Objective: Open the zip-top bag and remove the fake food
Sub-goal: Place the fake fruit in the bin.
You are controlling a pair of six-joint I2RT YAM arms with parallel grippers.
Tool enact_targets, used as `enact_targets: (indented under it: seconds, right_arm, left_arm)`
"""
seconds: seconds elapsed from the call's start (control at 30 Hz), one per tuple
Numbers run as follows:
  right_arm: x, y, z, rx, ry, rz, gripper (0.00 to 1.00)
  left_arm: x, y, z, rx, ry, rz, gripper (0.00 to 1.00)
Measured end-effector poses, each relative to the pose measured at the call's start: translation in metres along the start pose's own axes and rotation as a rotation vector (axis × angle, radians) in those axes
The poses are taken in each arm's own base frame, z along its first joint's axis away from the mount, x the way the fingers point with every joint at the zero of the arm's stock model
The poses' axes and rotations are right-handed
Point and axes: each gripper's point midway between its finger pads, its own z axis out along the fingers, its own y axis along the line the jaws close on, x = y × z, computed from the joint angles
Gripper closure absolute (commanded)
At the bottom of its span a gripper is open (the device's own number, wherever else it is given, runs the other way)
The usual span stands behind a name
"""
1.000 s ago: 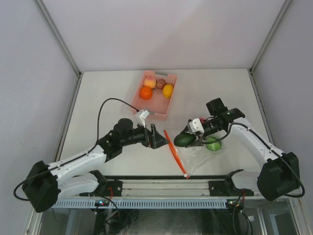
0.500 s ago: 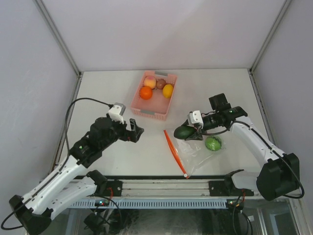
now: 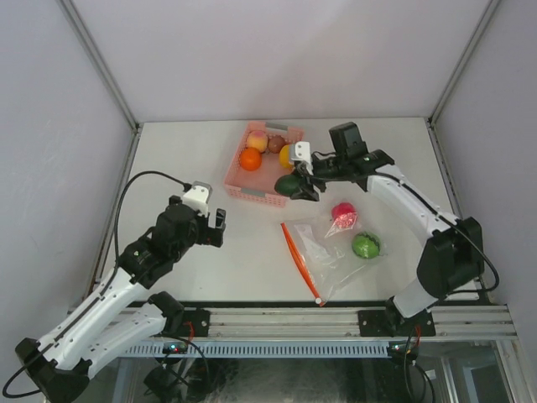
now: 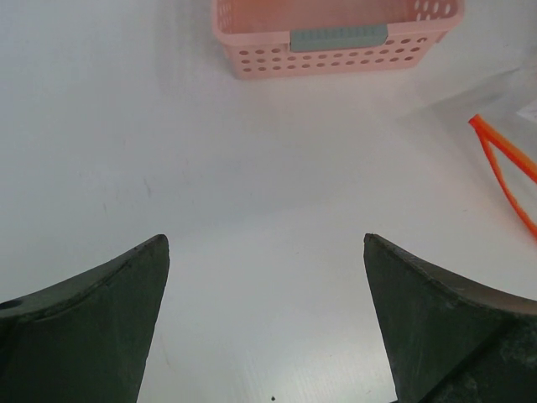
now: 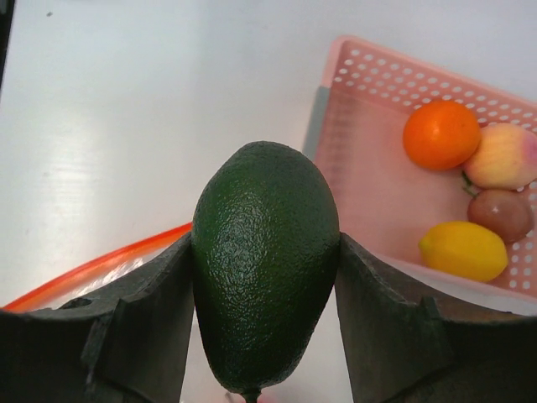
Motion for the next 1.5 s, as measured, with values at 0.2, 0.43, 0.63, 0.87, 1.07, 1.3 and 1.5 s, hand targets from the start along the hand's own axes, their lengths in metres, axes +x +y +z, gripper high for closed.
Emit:
enact_targets:
  seconds: [0.2, 0.43, 0.63, 0.87, 1.07, 1.3, 1.5]
  right_arm:
    - [-0.008, -0.046, 0.031, 0.043, 0.037, 0.123, 1.00]
    - [0.006, -0.106, 0.067, 0.203, 0.115, 0.331, 1.00]
    - [0.036, -0.136, 0.091, 0.378, 0.218, 0.434, 1.00]
    - [0.065, -0.172, 0.102, 0.573, 0.301, 0.447, 1.00]
    - [0.086, -0.196, 0.112, 0.713, 0.365, 0.401, 1.00]
    - [0.100, -0.205, 0.126, 0.784, 0.420, 0.337, 0.89]
    - [0.102, -0.211, 0.131, 0.809, 0.433, 0.303, 0.70]
  left_arm:
    - [0.005, 0.008, 0.004, -0.026, 0.023, 0.017, 0.00]
    - [0.004, 0.012, 0.005, -0.032, 0.023, 0.000, 0.00]
    - [0.002, 0.014, 0.006, -0.018, 0.018, -0.022, 0.00]
    - [0.001, 0.011, 0.007, 0.011, 0.016, -0.037, 0.00]
    - [0.001, 0.011, 0.007, 0.016, 0.017, -0.041, 0.00]
    - [0.001, 0.010, 0.007, 0.026, 0.019, -0.044, 0.00]
    - [0.001, 0.009, 0.007, 0.034, 0.020, -0.045, 0.00]
